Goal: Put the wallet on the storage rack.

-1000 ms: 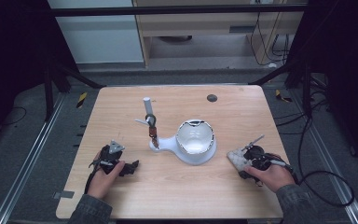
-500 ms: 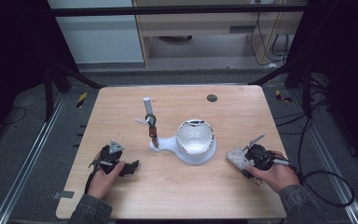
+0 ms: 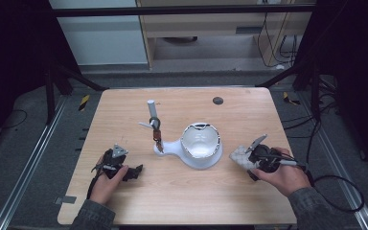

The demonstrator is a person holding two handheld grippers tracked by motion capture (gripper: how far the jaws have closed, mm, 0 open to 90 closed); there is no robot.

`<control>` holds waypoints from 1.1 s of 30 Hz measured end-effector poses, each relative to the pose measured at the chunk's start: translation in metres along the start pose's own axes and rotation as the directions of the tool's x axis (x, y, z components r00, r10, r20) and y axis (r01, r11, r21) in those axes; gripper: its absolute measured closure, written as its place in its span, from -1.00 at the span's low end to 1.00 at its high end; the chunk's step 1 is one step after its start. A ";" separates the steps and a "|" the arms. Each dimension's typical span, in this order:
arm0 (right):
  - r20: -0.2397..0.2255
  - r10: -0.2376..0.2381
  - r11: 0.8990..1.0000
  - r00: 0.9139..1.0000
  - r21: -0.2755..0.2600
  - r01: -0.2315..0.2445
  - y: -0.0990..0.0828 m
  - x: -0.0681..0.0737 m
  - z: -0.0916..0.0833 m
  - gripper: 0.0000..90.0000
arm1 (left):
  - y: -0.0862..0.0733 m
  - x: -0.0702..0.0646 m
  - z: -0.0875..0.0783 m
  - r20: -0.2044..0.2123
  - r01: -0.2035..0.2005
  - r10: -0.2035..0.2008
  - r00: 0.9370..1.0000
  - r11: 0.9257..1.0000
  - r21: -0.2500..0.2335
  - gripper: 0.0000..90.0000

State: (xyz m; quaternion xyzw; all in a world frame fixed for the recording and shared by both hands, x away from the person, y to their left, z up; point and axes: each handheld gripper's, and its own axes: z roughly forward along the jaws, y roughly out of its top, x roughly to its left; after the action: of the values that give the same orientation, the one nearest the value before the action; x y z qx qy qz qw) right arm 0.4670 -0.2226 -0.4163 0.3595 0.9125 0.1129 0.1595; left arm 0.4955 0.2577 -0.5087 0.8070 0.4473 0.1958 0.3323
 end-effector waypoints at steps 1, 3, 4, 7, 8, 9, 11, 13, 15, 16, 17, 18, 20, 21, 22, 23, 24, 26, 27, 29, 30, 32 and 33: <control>0.006 -0.010 1.000 1.000 -0.002 0.010 0.002 0.000 -0.002 -0.31 | 0.000 0.000 0.000 0.000 0.000 0.000 1.000 1.000 0.000 -1.00; 0.010 -0.026 1.000 1.000 -0.011 0.027 0.005 0.001 -0.005 -0.31 | 0.000 0.000 0.000 0.000 0.000 0.000 1.000 1.000 0.000 -1.00; 0.012 -0.032 0.999 0.999 -0.015 0.032 0.007 0.001 -0.006 -0.31 | 0.000 0.000 0.000 0.000 0.000 0.000 1.000 1.000 0.000 -1.00; 0.024 -0.049 0.998 0.999 -0.025 0.050 0.012 0.001 -0.010 -0.31 | 0.000 0.000 0.000 0.000 0.000 0.000 1.000 1.000 0.000 -1.00; 0.029 -0.056 0.998 0.998 -0.028 0.057 0.014 0.001 -0.012 -0.31 | 0.000 0.000 0.000 0.000 0.000 0.000 1.000 1.000 0.000 -1.00; 0.031 -0.061 0.998 0.998 -0.031 0.062 0.015 0.001 -0.013 -0.31 | 0.000 0.000 0.000 0.000 0.000 0.000 1.000 1.000 0.000 -1.00; 0.041 -0.075 0.996 0.996 -0.035 0.077 0.019 0.002 -0.017 -0.31 | 0.000 0.000 0.000 0.000 0.000 0.000 1.000 1.000 0.000 -1.00; 0.048 -0.084 0.996 0.995 -0.038 0.086 0.022 0.003 -0.021 -0.31 | 0.000 0.000 0.000 0.000 0.000 0.000 1.000 1.000 0.000 -1.00; 0.056 -0.102 0.994 0.993 -0.043 0.104 0.025 0.004 -0.026 -0.31 | 0.000 0.000 0.000 0.000 0.000 0.000 1.000 1.000 0.000 -1.00; 0.062 -0.112 0.992 0.992 -0.046 0.114 0.027 0.004 -0.029 -0.31 | 0.000 0.000 0.000 0.000 0.000 0.000 1.000 1.000 0.000 -1.00; 0.064 -0.121 0.991 0.991 -0.051 0.124 0.029 0.004 -0.031 -0.31 | 0.000 0.000 0.000 0.000 0.000 0.000 1.000 1.000 0.000 -1.00; 0.068 -0.126 0.990 0.990 -0.053 0.130 0.031 0.004 -0.034 -0.31 | 0.000 0.000 0.000 0.000 0.000 0.000 1.000 1.000 0.000 -1.00; 0.079 -0.141 0.988 0.987 -0.056 0.146 0.036 0.005 -0.038 -0.31 | 0.000 0.000 0.000 0.000 0.000 0.000 1.000 1.000 0.000 -1.00; 0.085 -0.150 0.986 0.985 -0.055 0.155 0.038 0.005 -0.040 -0.31 | 0.000 0.000 0.000 0.000 0.000 0.000 1.000 1.000 0.000 -1.00; 0.090 -0.156 0.985 0.984 -0.056 0.162 0.040 0.006 -0.042 -0.31 | 0.000 0.000 0.000 0.000 0.000 0.000 1.000 1.000 0.000 -1.00; 0.094 -0.166 0.984 0.982 -0.055 0.171 0.042 0.006 -0.044 -0.31 | 0.000 0.000 0.000 0.000 0.000 0.000 1.000 1.000 0.000 -1.00; 0.096 -0.171 0.983 0.981 -0.055 0.177 0.044 0.007 -0.045 -0.31 | 0.000 0.000 0.000 0.000 0.000 0.000 1.000 1.000 0.000 -1.00; 0.102 -0.182 0.981 0.978 -0.055 0.189 0.047 0.009 -0.049 -0.31 | 0.000 0.000 0.000 0.000 0.001 -0.001 1.000 1.000 0.000 -1.00; 0.104 -0.192 0.979 0.976 -0.056 0.199 0.049 0.010 -0.050 -0.31 | 0.000 0.000 0.000 0.000 0.000 0.000 1.000 1.000 0.000 -1.00; 0.108 -0.206 0.976 0.973 -0.052 0.212 0.053 0.013 -0.052 -0.31 | 0.000 0.000 0.000 0.000 0.000 0.000 1.000 1.000 0.000 -1.00; 0.111 -0.215 0.974 0.970 -0.051 0.222 0.054 0.014 -0.053 -0.31 | 0.000 0.000 0.000 0.000 0.000 0.000 1.000 1.000 0.000 -1.00; 0.112 -0.228 0.971 0.967 -0.051 0.235 0.058 0.018 -0.054 -0.31 | 0.000 0.000 0.000 0.000 0.000 0.000 1.000 1.000 0.000 -1.00; 0.114 -0.236 0.969 0.965 -0.049 0.243 0.060 0.020 -0.055 -0.31 | 0.000 0.000 0.000 0.000 0.000 0.000 1.000 1.000 0.000 -1.00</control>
State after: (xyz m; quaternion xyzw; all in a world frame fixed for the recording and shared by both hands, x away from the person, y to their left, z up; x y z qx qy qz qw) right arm 0.4699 -0.1714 -0.3507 0.2468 0.9354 0.1017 0.2317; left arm 0.4954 0.2577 -0.5087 0.8069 0.4474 0.1959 0.3323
